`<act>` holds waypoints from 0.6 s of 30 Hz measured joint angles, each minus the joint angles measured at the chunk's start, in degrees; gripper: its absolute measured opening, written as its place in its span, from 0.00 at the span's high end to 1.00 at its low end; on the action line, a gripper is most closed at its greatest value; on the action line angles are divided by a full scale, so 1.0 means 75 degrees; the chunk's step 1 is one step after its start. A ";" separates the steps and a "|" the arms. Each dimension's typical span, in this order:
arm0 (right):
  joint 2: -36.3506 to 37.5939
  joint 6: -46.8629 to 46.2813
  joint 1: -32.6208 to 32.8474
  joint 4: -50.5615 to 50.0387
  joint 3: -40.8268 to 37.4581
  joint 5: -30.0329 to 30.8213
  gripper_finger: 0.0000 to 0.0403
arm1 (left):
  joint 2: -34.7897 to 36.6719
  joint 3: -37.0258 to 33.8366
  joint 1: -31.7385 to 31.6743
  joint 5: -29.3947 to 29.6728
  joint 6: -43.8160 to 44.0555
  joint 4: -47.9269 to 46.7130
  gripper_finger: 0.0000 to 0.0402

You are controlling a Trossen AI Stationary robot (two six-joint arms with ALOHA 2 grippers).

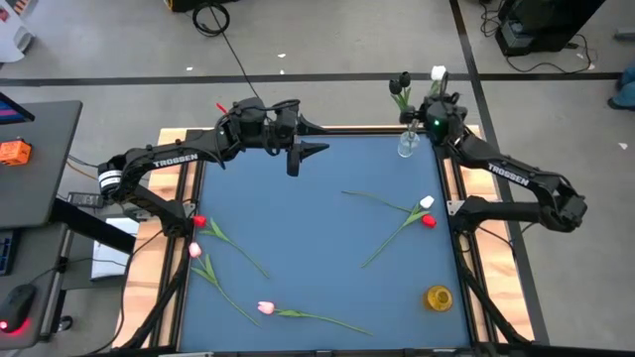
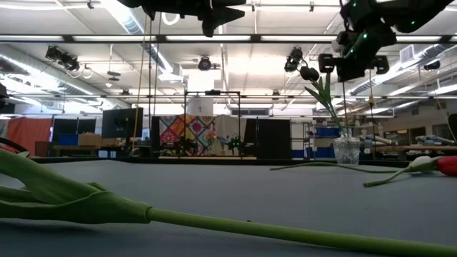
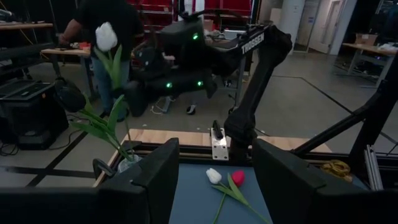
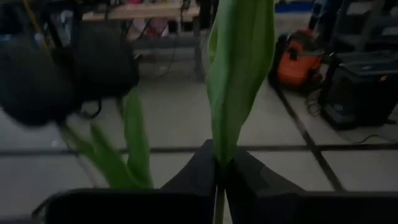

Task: Sort flowers into vase by color
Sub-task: Put the left white tulip into the transparent vase, then put the white tulip into the transparent vase

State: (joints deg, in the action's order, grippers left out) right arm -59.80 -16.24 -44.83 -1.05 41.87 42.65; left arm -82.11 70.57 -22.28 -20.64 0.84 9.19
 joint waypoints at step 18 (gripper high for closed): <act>0.0340 -0.1917 -0.0594 -0.3306 0.0368 -0.2798 0.74 | 0.0003 0.0000 0.0000 0.0000 -0.0001 0.0001 0.48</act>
State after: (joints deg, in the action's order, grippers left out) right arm -57.25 -30.62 -49.29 -25.85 44.63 21.67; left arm -82.08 70.57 -22.28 -20.64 0.83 9.19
